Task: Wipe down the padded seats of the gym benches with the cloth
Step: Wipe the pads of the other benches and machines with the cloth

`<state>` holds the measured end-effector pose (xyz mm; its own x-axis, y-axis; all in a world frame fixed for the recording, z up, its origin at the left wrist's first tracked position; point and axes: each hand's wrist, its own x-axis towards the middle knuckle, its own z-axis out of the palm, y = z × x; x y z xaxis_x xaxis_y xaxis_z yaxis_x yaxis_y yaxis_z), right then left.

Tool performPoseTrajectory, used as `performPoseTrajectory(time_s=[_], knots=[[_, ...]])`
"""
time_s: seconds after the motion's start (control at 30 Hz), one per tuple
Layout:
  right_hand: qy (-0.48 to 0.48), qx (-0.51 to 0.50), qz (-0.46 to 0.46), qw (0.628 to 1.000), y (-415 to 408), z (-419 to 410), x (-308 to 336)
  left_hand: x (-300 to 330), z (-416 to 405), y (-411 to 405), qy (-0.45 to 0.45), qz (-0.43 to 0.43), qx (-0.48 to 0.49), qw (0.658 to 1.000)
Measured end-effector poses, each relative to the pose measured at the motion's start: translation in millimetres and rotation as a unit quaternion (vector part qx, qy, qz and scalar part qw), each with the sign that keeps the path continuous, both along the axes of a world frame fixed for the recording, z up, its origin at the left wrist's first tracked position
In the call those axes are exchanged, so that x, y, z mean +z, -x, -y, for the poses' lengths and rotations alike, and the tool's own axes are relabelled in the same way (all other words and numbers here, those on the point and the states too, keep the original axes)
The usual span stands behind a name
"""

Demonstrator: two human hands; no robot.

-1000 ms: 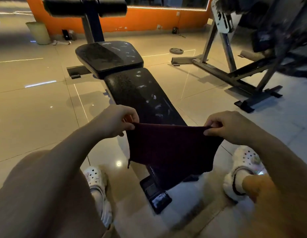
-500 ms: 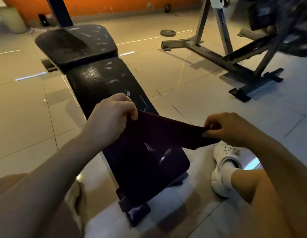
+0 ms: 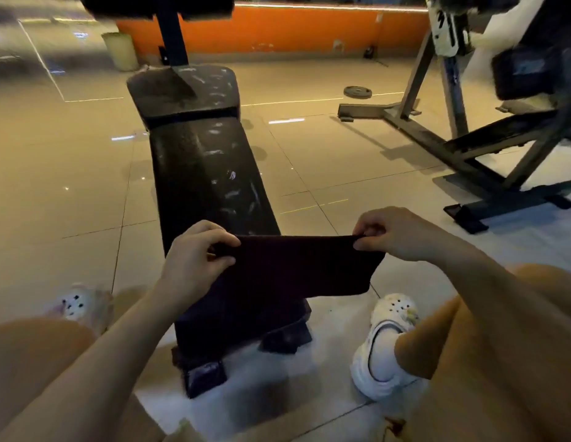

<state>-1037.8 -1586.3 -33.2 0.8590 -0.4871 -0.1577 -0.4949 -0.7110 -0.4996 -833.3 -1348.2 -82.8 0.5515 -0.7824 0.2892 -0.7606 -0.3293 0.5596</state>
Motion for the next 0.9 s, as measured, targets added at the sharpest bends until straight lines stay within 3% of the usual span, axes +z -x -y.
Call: performPoseTrajectory(time_s=[0.23, 0.4, 0.57, 0.67, 0.8, 0.9], knots=[[0.082, 0.138, -0.154, 0.975, 3, 39, -37, -51, 8, 65, -0.066, -0.033, 0.057, 0.996], [0.079, 0.183, -0.2, 0.959, -20, 53, -55, -86, 17, 77, -0.067, -0.071, 0.134, 0.986], [0.06, 0.249, -0.301, 0.918, -66, 47, -70, -119, 13, 74, -0.07, -0.1, 0.229, 0.966], [0.032, 0.241, -0.35, 0.905, -89, 43, -77, -140, 18, 66, -0.069, -0.108, 0.265, 0.956], [0.048, 0.203, -0.331, 0.92, -105, 61, -97, -148, 35, 51, -0.043, -0.103, 0.28, 0.954], [0.083, 0.156, -0.251, 0.952, -125, 87, -112, -148, 57, 19, -0.016, -0.082, 0.277, 0.957]])
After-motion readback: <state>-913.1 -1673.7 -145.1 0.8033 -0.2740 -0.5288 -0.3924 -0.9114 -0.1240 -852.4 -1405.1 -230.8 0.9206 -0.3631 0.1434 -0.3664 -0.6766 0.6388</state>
